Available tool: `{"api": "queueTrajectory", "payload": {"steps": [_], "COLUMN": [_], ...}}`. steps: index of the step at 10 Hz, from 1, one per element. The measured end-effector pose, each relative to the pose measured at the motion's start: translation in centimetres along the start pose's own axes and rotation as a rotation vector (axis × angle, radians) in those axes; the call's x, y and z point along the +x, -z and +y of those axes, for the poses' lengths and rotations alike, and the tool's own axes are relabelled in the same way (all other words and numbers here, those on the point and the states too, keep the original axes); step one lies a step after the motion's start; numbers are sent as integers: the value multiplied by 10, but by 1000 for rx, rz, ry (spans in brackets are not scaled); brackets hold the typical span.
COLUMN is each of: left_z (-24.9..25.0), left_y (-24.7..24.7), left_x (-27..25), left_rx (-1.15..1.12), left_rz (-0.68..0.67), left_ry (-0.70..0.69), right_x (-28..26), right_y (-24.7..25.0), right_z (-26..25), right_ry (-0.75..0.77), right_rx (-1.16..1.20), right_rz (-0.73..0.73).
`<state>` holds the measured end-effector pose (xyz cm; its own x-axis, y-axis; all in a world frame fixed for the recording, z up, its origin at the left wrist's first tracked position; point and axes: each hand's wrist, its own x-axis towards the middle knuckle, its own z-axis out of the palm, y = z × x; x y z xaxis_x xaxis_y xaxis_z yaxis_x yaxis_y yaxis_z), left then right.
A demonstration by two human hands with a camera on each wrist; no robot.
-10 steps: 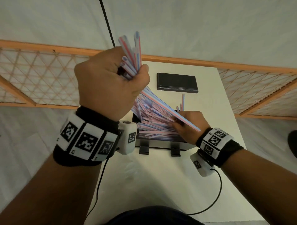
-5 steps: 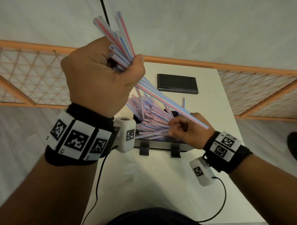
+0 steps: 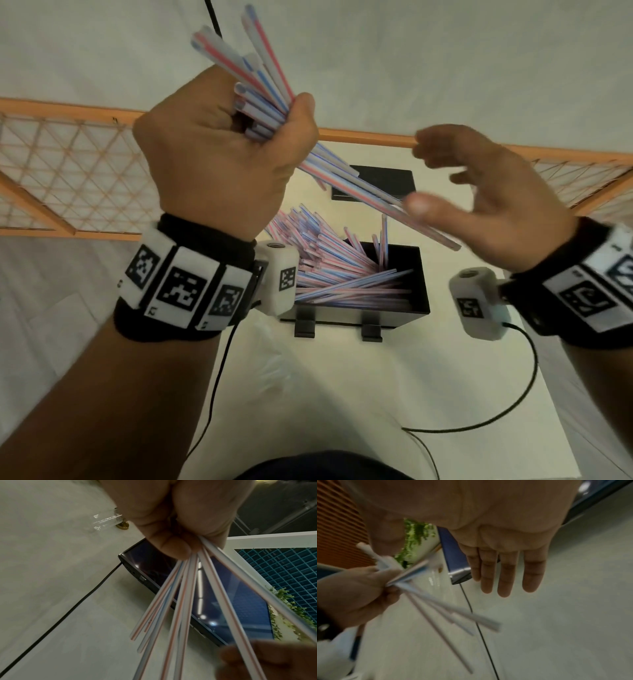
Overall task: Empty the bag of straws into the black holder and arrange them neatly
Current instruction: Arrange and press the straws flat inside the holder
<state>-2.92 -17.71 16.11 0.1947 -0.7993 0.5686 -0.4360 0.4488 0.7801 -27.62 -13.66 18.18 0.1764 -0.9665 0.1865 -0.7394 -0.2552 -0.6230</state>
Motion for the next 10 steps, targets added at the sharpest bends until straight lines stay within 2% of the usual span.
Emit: {"api": "queueTrajectory", "payload": {"steps": [1,2,3,4,5,6,7,8,10], "left_z": [13,17,18,17,11,5,0,-5,0], "left_y": [-2,-3,-9,-10,-12,-15,-10,-5,-16], "left_x": [-2,-10,-16,-17,-19,-20,-16,-11,-37], "left_rx": [-40,-84,-197,-256,-287,-367,-573,-620,-393], "left_rz": [8,-10,48,101,77,38,127,110,-298], "left_ry": [-15,-21,-69,-30,28,110,159,184,155], "right_x": [12,27,41,48,48,44,40,36,26], "right_y": [-21,-38,-51,-57,-58,-58,-56,-55,-61], "right_z": [-19,-24,-24,-23,-20,-11,1,10,3], "right_ry": [123,168,194,169,172,157,105,78,44], "right_rx": [-235,-234,-207,-169,-189,-318,-418,-498,-525], "right_rz": [-87,-108,-79,-34,-16,-18,-37,-71,-117]}}
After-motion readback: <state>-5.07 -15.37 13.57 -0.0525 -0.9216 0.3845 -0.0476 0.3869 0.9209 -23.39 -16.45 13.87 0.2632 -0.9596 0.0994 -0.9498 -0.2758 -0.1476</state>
